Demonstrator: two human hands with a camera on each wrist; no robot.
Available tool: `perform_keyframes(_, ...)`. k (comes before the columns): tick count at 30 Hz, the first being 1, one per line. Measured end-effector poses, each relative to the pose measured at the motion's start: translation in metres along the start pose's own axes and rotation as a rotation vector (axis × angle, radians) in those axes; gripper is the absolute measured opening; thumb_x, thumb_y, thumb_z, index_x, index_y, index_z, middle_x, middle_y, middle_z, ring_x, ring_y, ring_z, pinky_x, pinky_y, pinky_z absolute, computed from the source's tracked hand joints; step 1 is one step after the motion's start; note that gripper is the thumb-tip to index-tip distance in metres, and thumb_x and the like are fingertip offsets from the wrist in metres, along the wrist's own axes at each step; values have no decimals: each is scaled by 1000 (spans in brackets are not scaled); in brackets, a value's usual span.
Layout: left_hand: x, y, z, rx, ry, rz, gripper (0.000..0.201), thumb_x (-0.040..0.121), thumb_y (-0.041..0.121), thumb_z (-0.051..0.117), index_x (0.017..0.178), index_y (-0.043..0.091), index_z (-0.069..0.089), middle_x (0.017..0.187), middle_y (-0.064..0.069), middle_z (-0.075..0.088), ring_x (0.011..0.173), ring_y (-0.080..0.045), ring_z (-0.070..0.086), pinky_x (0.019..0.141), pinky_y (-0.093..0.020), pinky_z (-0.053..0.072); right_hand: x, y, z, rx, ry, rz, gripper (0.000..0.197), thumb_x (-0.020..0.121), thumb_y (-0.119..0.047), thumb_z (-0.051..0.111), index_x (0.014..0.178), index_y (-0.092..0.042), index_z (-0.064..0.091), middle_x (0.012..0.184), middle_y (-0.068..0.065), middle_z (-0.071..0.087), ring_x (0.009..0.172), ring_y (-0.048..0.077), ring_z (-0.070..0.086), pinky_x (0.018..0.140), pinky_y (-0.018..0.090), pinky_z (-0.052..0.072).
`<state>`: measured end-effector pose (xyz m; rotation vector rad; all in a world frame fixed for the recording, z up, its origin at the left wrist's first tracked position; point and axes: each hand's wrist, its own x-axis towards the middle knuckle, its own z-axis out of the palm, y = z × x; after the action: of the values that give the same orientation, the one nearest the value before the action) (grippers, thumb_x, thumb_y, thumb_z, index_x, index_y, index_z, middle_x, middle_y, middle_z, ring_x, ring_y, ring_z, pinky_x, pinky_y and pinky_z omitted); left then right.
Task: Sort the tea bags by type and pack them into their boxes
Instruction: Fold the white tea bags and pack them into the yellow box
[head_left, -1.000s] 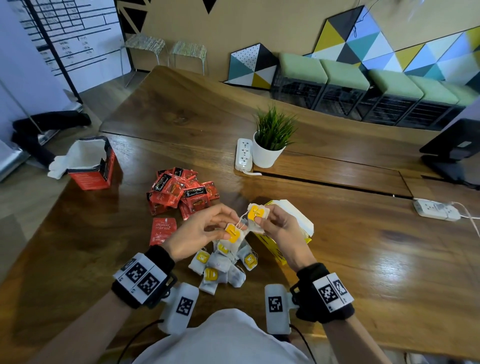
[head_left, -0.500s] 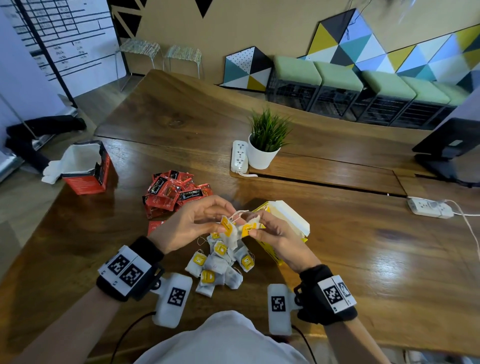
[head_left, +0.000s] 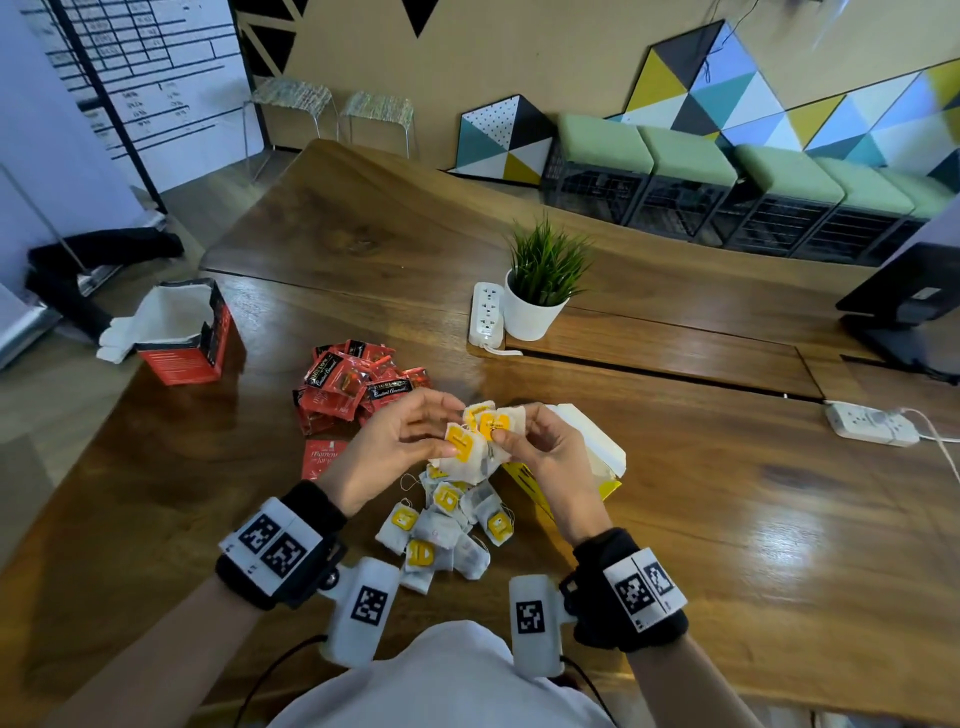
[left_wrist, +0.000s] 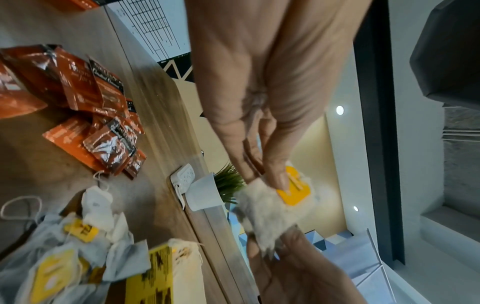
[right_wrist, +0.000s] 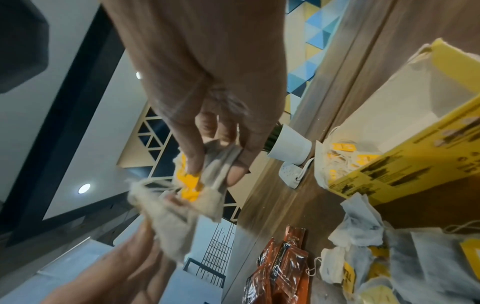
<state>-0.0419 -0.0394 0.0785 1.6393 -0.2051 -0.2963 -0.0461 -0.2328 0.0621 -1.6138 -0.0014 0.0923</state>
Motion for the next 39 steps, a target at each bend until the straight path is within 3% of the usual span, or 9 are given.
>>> perform_keyframes(4,7,-7,13,9,134,-74,28,79,3,67,101,20,62,102,11,65,87,9,60,79,-14,47,-3,-4,3,13,33,15,7,84,-7,65,90,-10,62,93,15,69,87,27,63,81,41,51)
perform_keyframes(10,14,-11,25,-98,251,-143,12,82,5,66,92,12,67,95,-1,68,92,-11,61,88,-25,47,-5,-3,4,84,18,47,10,87,-4,61,96,-2,58,90,12,68,79,15,66,65,21,53)
perform_keyframes(17,18,-21,38,-388,213,-293,9,92,10,52,96,11,61,96,-8,65,87,-15,62,81,-28,49,-2,0,8,120,18,93,9,87,-5,61,95,-6,60,91,12,68,82,18,66,71,29,56)
perform_keyframes(20,24,-26,40,-418,279,-331,14,94,9,49,106,6,55,110,-18,62,93,-21,61,84,-32,51,2,6,3,76,132,135,13,86,-7,62,98,-1,61,90,7,67,78,13,65,70,25,53)
perform_keyframes(24,29,-29,35,-502,381,-377,27,95,6,47,122,3,42,110,-15,58,85,-16,61,73,-30,54,9,11,-7,100,259,246,20,85,-11,65,103,-5,57,94,10,63,80,18,58,71,29,49)
perform_keyframes(28,34,-33,31,-556,337,-506,19,97,3,41,116,4,40,108,-15,54,94,-23,55,80,-33,48,15,5,2,149,171,313,30,86,-7,63,114,-8,53,97,11,62,79,17,61,59,23,52)
perform_keyframes(31,35,-34,29,-531,214,-531,18,96,2,37,110,-1,47,110,-18,52,90,-23,55,75,-29,47,23,5,14,82,130,287,34,83,-9,67,113,-7,51,103,15,60,86,19,61,67,30,56)
perform_keyframes(34,32,-27,29,-510,96,-497,22,93,-3,37,108,-1,53,101,-16,58,93,-23,56,80,-28,46,25,5,24,-133,67,179,32,82,-11,68,110,-8,52,97,7,59,89,17,57,82,42,54)
perform_keyframes(39,30,-24,28,-548,94,-481,32,93,-9,28,105,6,53,96,-12,58,88,-21,57,79,-30,48,25,4,30,-438,33,11,30,82,-11,68,108,-12,51,95,9,64,88,17,60,78,29,49)
